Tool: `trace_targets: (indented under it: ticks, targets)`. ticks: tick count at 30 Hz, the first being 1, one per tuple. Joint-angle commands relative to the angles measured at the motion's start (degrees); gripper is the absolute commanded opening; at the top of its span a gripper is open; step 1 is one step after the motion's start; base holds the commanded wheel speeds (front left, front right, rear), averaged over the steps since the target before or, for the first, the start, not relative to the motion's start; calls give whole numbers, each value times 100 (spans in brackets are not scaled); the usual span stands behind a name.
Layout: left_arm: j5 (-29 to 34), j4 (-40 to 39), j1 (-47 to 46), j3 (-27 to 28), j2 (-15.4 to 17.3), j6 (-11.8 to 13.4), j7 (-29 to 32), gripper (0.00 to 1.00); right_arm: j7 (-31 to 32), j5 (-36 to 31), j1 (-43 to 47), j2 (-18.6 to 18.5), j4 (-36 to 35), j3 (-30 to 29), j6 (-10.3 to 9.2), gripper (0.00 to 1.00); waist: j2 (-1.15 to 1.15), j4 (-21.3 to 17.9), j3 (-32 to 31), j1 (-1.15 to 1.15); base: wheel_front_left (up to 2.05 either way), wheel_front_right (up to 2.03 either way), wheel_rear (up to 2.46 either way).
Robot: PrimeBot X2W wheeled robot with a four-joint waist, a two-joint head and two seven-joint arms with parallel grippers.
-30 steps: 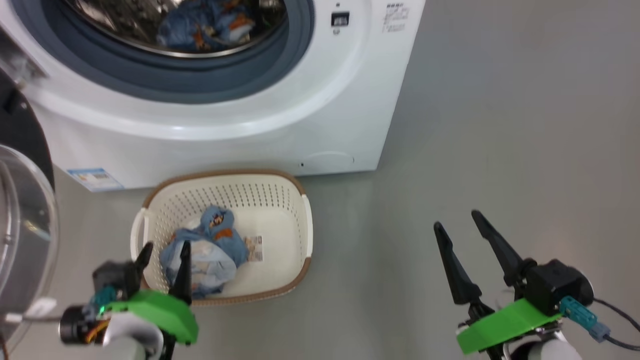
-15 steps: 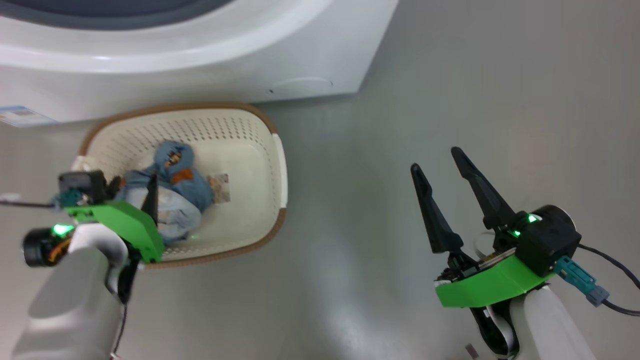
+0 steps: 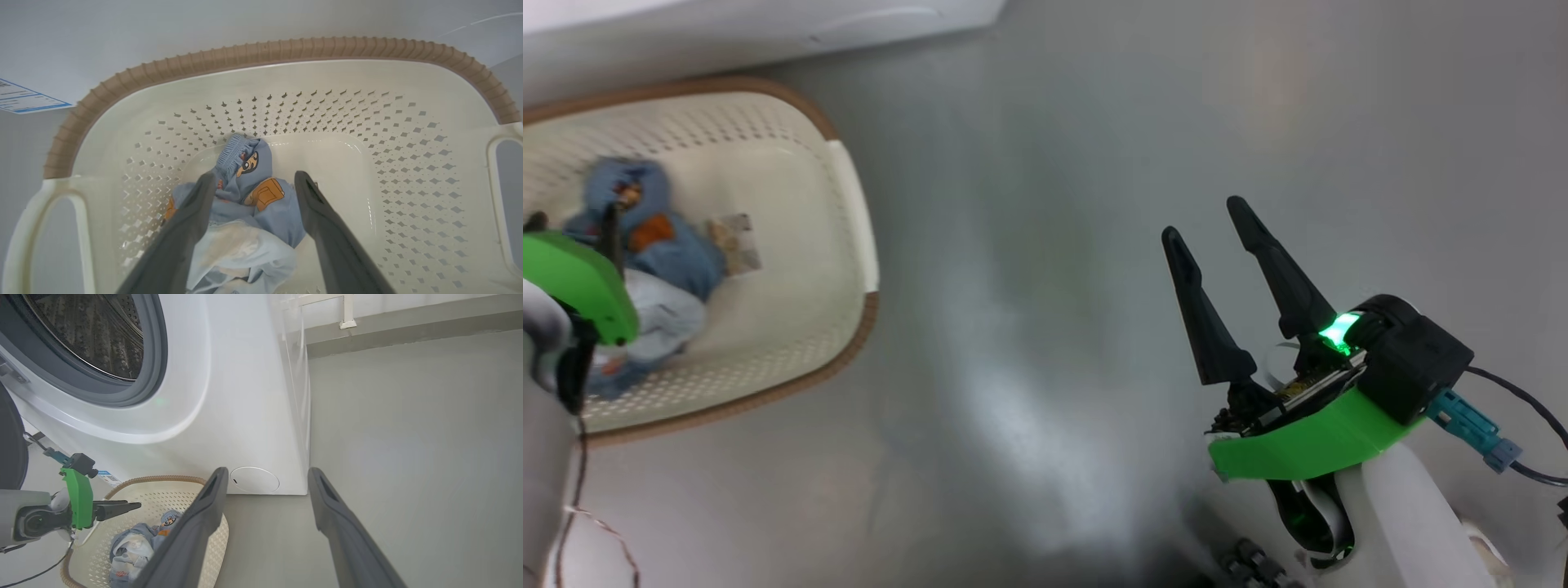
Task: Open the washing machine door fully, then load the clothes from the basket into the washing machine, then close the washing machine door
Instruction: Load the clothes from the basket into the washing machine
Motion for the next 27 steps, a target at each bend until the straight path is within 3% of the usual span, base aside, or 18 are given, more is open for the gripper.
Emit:
trace_targets:
  ticks: [1,13,22,24,25,27]
  targets:
    - [48,4,-84,73,328,-40,36,100,-66,69,45,18,-175,168,16,100,0,-663,742,0,0,0,0]
    - [301,350,-627,-183,810,40,364,100,-68,419,-14,18,-318,338,16,100,0,-1055,1350,0,0,0,0]
    - [361,526,-778,-260,808,509,508,100,-68,430,120,18,-337,268,16,100,0,-1017,1427,0,0,0,0]
    - [387,549,-806,-288,809,618,526,38,-68,424,136,18,-345,250,16,100,0,-1006,1434,0,0,0,0]
    - [391,556,-821,-296,806,657,514,1,-68,423,139,18,-346,241,16,100,0,-1000,1439,0,0,0,0]
    - [407,570,-853,-315,810,747,503,0,-68,416,134,18,-341,231,16,100,0,-986,1444,0,0,0,0]
